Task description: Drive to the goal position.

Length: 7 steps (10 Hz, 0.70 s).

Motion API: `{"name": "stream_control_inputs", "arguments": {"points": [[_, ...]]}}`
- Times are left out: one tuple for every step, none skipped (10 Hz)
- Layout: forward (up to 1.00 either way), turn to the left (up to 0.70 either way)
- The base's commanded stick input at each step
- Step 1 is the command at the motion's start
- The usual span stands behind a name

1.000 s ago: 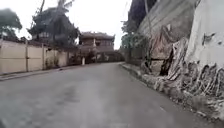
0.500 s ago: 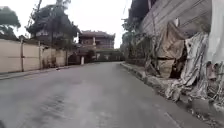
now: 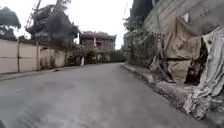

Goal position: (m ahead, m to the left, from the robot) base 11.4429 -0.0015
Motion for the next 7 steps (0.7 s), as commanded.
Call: {"name": "stream_control_inputs", "arguments": {"points": [[1.00, 0.06], [1.00, 0.06], [1.00, 0.06], [1.00, 0.06], [1.00, 0.06], [1.00, 0.06], [1.00, 0.06]]}}
